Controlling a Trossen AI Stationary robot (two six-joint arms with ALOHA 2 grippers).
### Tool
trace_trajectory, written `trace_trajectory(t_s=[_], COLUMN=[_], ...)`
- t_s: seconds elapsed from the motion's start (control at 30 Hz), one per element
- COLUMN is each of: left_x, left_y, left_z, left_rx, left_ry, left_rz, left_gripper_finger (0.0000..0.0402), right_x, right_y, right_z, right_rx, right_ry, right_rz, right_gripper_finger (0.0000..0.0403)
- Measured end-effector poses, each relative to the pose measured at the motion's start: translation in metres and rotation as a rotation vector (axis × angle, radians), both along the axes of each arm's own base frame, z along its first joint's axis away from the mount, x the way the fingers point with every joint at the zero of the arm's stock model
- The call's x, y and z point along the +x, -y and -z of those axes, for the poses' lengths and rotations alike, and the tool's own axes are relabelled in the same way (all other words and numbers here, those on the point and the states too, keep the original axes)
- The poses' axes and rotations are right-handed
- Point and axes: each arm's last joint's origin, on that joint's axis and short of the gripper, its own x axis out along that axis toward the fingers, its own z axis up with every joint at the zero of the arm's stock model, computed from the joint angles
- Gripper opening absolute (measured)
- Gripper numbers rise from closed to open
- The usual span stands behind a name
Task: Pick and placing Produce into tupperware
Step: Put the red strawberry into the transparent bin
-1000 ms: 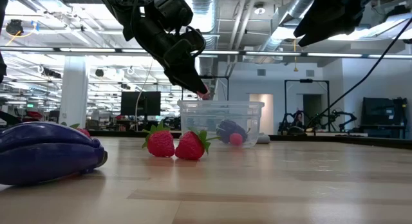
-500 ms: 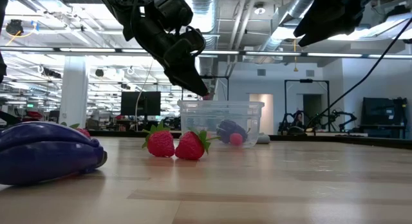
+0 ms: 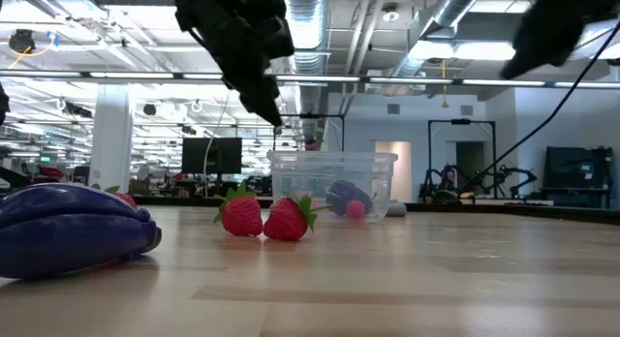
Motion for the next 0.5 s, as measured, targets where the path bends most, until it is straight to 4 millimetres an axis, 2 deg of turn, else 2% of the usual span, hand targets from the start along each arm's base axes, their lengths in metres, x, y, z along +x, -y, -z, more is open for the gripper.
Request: trace_trajectory(t_s=[0.27, 0.5], left_x=[-0.022, -0.033], left_y=[0.006, 0.007], left_z=[-0.014, -0.021], left_rx=[-0.006, 0.016], left_ry=[-0.063, -0.095], left_rz=[0.012, 0.004], left_gripper_finger=[0.0171, 0.0171], right_x=[-0.016, 0.002], right_y=[-0.040, -0.078], right_z=[0.029, 0.054], right_rx=[0.183, 0.224], right_ry=[-0.048, -0.032], right_rz=[-0.063, -0.194], right_gripper_finger=[0.0260, 0.0260])
